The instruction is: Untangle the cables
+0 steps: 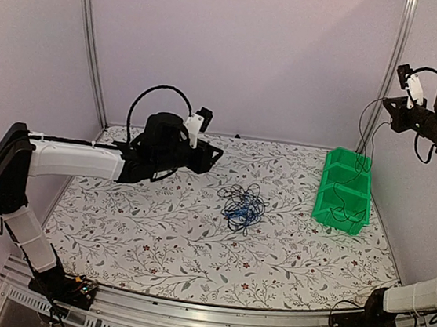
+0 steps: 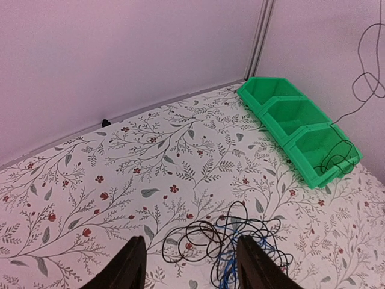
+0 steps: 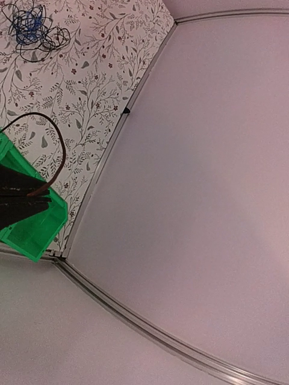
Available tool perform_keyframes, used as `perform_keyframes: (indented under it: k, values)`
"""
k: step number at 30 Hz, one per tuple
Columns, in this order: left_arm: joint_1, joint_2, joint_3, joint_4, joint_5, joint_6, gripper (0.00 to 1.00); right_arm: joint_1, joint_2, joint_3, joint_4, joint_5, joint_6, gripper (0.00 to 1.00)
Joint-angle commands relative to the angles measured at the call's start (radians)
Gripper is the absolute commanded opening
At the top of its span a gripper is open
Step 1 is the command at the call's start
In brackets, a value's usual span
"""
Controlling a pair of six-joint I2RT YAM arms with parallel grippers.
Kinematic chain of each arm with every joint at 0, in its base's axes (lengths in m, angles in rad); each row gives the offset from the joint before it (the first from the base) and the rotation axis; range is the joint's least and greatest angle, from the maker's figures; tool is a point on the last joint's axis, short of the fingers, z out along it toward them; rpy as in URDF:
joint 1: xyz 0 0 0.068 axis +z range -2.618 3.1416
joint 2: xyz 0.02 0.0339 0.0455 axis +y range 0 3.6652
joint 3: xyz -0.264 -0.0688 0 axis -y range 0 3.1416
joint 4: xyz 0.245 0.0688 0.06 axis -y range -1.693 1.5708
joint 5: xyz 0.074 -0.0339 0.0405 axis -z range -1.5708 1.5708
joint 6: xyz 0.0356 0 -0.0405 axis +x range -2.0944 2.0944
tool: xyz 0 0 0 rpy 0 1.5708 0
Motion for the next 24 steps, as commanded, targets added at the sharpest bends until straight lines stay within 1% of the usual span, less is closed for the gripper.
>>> perform_keyframes:
  k: [1,7,12,15,24]
  values:
    - [0.015,0.013,0.018,-0.003,0.016,-0.013,0.54,-0.037,-0.047,-0.1,0.0,-0.01,-0.059,0.0]
    - [0.022,0.013,0.014,-0.003,0.018,-0.017,0.54,-0.072,-0.065,-0.2,-0.004,-0.025,-0.097,0.0]
    - [0.025,0.012,0.006,-0.005,0.016,-0.019,0.54,-0.072,-0.081,-0.298,-0.061,-0.108,-0.147,0.0]
    - [0.026,0.012,0.002,-0.007,0.016,-0.023,0.53,-0.073,-0.081,-0.359,-0.085,-0.126,-0.17,0.0]
    - [0.026,0.01,-0.002,-0.014,0.015,-0.03,0.53,-0.072,0.035,-0.437,-0.107,-0.127,-0.185,0.0]
